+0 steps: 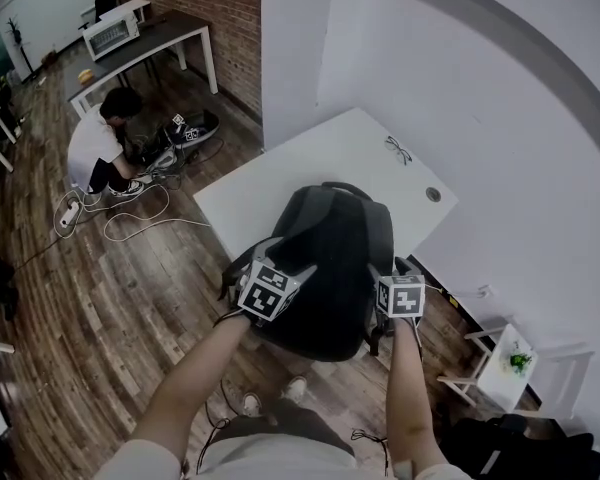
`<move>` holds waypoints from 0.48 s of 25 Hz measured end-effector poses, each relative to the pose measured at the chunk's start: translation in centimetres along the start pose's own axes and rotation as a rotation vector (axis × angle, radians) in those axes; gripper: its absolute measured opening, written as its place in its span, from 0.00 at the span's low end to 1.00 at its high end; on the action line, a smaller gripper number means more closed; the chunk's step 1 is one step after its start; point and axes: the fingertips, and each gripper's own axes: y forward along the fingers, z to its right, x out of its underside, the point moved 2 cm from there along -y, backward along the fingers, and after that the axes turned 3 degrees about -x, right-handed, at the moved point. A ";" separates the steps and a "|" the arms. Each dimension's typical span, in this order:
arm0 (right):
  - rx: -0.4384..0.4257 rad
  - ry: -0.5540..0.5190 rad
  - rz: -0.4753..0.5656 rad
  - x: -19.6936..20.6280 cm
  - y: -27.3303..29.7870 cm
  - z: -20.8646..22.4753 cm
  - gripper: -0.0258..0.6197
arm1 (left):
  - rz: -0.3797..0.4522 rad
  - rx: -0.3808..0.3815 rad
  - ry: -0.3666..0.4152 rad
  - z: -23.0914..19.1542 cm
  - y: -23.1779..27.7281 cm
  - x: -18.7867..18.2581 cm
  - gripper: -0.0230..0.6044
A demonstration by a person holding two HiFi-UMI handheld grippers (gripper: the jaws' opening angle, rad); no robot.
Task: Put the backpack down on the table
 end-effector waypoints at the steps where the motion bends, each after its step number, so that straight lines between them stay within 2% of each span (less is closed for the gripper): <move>1: 0.003 0.001 0.015 -0.2 -0.2 0.2 0.44 | 0.000 0.000 0.002 0.1 0.2 -0.1 0.62; 8: 0.037 -0.011 0.113 -2.0 -1.8 1.5 0.44 | 0.004 -0.006 -0.001 0.6 1.3 -0.2 0.62; 12: 0.019 -0.032 0.114 -2.1 -2.5 1.6 0.44 | 0.003 -0.006 -0.005 1.0 1.4 -0.4 0.62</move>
